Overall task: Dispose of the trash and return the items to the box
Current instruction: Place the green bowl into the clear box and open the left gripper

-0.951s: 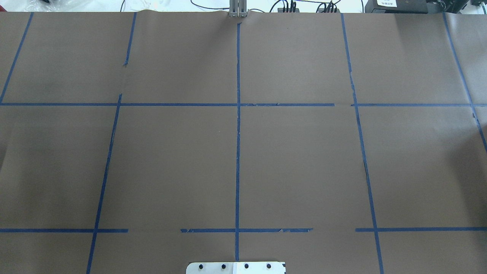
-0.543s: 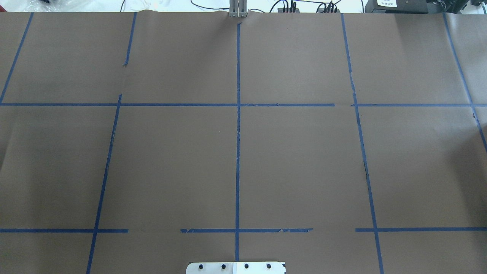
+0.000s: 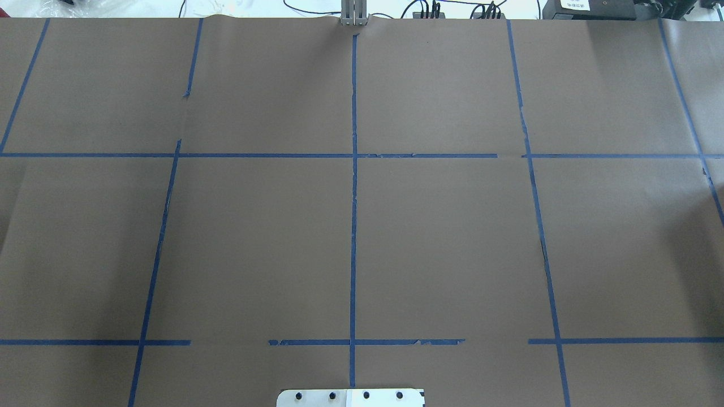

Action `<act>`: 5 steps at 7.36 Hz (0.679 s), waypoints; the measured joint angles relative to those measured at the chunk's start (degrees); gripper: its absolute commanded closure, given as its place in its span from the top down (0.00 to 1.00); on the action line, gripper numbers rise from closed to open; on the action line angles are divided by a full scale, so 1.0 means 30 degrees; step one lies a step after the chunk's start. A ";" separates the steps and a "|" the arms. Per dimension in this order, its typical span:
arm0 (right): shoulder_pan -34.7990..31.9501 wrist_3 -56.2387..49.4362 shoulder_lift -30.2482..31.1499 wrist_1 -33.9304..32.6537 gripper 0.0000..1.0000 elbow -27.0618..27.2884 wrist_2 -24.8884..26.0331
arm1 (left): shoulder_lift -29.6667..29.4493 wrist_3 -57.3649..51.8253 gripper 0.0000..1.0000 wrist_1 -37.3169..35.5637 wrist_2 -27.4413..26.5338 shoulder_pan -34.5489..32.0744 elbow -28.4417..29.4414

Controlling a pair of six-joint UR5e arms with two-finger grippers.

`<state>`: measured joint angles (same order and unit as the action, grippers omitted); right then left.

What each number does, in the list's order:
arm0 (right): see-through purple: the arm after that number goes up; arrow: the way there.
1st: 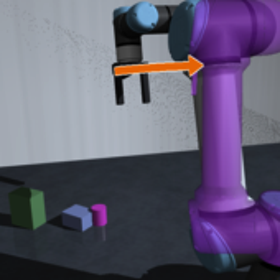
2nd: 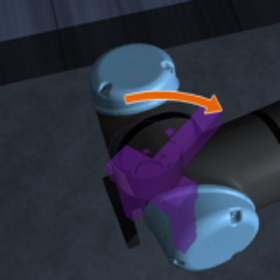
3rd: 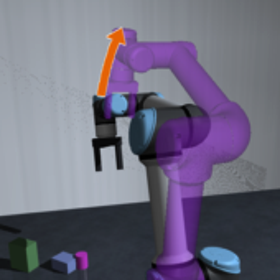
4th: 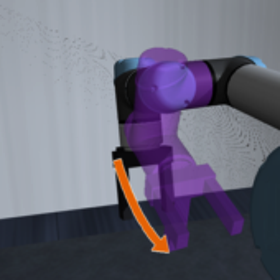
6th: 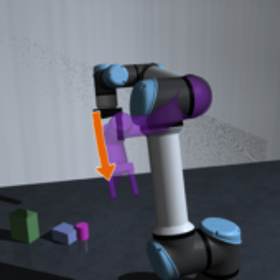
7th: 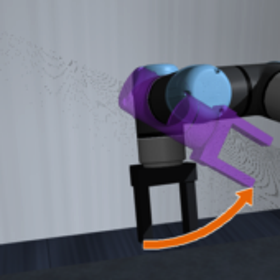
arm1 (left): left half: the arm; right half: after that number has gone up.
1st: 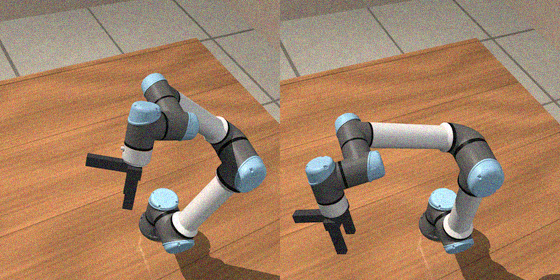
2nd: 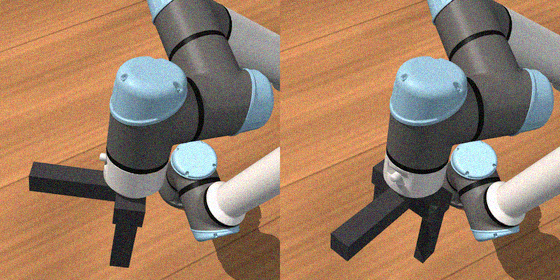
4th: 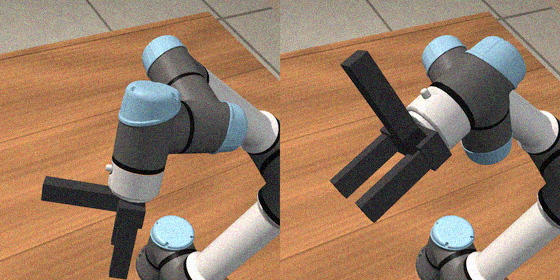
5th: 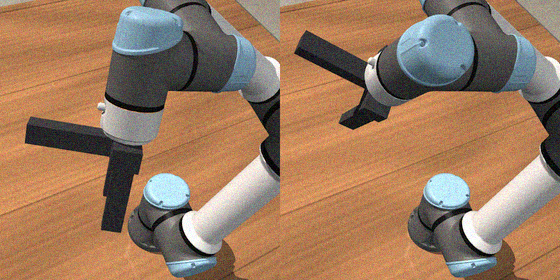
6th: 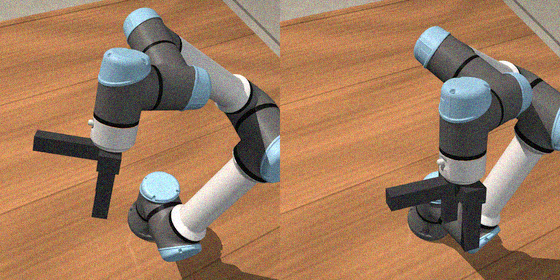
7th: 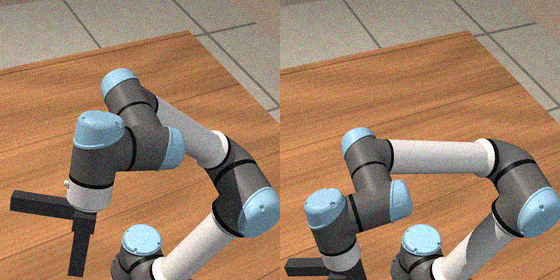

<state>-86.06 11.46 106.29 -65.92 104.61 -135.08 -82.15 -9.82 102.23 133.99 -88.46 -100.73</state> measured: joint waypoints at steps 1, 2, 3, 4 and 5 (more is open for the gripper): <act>0.0707 0.0008 0.0070 -0.0232 1.00 0.0010 0.0271 | -0.0221 0.0470 1.00 -0.3133 0.0335 -0.0018 -0.0391; 0.1322 -0.0291 0.0103 -0.0537 1.00 0.0038 0.0847 | -0.0180 0.0459 1.00 -0.5030 0.0424 -0.0133 -0.0933; 0.1508 -0.1130 0.0122 -0.0880 1.00 0.0040 0.1260 | 0.0017 0.0230 1.00 -0.5816 0.0379 -0.0252 -0.1449; 0.1331 -0.2282 0.0155 -0.1502 1.00 0.0038 0.1444 | 0.0079 0.0054 1.00 -0.6161 0.0322 -0.0307 -0.1798; 0.1071 -0.3196 0.0220 -0.2161 1.00 0.0016 0.1507 | 0.0078 -0.0016 1.00 -0.6355 0.0296 -0.0310 -0.1826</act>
<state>-82.85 1.87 106.95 -72.40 104.66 -130.56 -81.92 -9.86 83.16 134.87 -89.39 -106.20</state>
